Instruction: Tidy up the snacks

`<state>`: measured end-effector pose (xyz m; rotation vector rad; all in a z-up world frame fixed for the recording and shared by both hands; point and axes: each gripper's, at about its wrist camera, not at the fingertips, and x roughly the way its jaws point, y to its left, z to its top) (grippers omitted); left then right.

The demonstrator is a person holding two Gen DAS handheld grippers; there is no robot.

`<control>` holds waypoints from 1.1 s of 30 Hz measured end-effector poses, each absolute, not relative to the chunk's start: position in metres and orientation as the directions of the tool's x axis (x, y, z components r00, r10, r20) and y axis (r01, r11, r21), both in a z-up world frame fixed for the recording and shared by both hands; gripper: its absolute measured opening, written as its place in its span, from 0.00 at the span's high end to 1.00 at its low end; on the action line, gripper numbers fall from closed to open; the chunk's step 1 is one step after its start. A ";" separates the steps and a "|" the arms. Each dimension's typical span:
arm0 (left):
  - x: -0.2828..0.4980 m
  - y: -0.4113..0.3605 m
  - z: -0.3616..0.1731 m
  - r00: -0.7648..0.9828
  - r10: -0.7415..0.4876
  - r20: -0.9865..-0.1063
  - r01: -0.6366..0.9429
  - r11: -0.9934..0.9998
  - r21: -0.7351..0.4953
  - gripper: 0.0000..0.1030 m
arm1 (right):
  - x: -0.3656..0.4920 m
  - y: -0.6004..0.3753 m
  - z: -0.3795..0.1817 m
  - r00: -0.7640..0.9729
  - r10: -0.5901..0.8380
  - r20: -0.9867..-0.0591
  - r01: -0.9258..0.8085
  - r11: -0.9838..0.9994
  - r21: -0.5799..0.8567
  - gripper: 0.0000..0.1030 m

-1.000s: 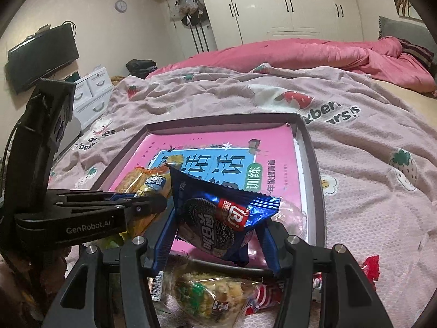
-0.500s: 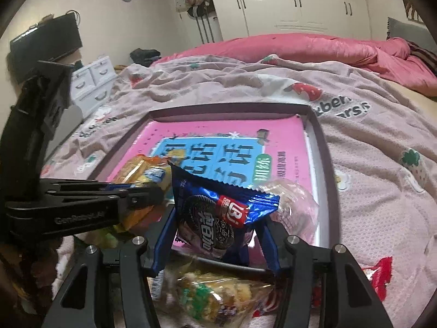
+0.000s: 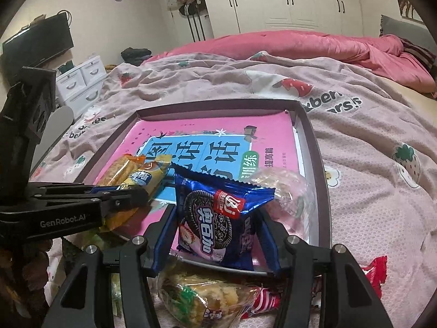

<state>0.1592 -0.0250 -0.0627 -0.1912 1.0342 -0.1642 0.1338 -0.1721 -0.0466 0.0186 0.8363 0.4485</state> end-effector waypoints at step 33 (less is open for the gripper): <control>0.146 -0.020 -0.045 0.520 -0.223 -0.824 0.054 0.972 -0.229 0.63 | 0.125 -0.177 -0.030 0.623 0.392 -0.677 -0.387 0.907 0.169 0.43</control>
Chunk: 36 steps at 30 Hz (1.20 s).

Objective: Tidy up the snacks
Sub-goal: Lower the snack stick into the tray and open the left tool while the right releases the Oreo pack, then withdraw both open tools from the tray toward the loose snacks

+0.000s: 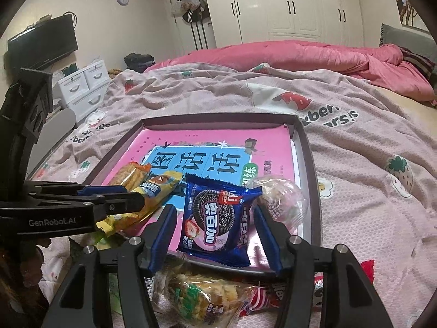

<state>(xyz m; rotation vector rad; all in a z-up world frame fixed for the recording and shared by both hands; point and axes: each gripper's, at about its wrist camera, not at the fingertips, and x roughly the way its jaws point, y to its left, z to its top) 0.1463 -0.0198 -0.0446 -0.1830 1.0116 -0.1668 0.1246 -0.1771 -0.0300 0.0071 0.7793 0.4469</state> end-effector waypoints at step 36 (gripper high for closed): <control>0.116 -0.008 0.006 0.596 -0.193 -0.779 0.057 0.978 -0.199 0.43 | 0.099 -0.214 0.015 0.731 0.356 -0.582 -0.318 0.933 0.170 0.27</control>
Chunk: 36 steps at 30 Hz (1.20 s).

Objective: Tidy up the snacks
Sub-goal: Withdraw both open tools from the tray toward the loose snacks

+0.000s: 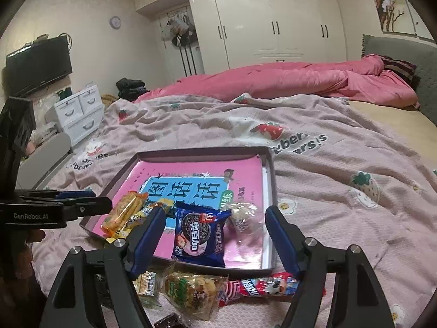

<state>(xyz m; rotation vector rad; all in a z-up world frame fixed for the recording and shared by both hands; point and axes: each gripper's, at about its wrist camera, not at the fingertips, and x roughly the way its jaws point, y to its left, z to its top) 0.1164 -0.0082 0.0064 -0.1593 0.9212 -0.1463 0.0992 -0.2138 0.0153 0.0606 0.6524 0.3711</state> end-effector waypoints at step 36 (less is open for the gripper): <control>0.073 0.015 0.041 0.643 -0.192 -0.742 0.059 0.978 -0.201 0.38 | 0.056 -0.261 0.048 0.806 0.271 -0.526 -0.180 0.959 0.218 0.23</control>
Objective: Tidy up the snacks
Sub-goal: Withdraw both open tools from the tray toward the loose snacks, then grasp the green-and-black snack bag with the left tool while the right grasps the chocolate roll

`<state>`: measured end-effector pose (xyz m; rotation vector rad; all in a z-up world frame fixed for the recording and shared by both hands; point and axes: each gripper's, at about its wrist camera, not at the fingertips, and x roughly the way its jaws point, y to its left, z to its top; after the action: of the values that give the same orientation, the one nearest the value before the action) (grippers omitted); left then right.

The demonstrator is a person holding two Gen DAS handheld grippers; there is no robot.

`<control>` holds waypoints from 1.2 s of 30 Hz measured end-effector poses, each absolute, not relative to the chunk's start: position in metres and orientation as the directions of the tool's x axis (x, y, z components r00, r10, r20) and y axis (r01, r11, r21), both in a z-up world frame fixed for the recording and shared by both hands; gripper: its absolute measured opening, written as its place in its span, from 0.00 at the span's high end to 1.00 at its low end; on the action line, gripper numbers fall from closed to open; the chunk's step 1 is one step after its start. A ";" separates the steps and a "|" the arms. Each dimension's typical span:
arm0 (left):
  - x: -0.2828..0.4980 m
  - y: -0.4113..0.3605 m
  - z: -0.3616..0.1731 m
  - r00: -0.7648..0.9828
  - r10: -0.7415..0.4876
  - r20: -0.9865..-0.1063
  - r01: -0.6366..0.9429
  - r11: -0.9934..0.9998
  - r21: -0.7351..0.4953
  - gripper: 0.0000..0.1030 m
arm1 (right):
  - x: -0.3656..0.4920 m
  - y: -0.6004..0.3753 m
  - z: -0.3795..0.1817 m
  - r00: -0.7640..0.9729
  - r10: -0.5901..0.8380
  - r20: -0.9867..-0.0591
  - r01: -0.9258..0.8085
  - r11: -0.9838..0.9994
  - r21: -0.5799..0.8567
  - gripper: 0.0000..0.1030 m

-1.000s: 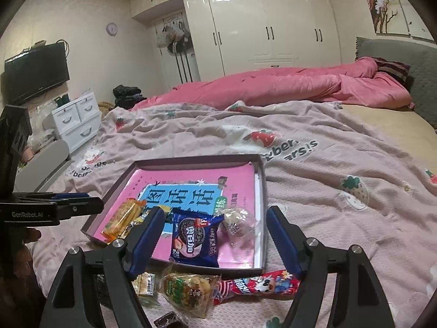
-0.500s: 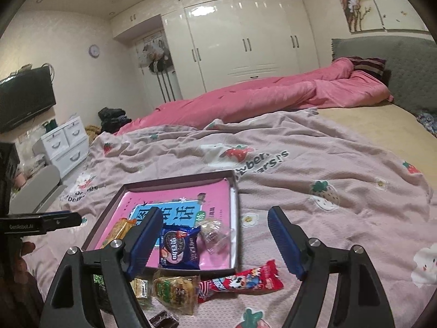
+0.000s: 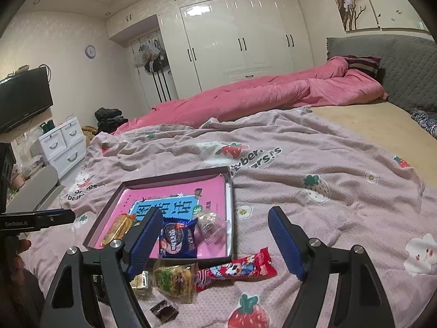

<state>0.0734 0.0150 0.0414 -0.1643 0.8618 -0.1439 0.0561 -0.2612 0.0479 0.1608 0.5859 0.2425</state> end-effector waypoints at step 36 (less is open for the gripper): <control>0.044 -0.004 -0.026 0.458 -0.186 -0.869 0.080 0.983 -0.168 0.38 | 0.033 -0.181 0.001 0.574 0.354 -0.738 -0.468 0.882 0.059 0.23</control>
<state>0.0437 -0.0037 -0.0264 -0.1083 1.0837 -0.1644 0.0333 -0.1811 0.0012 -0.1489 0.8297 0.4831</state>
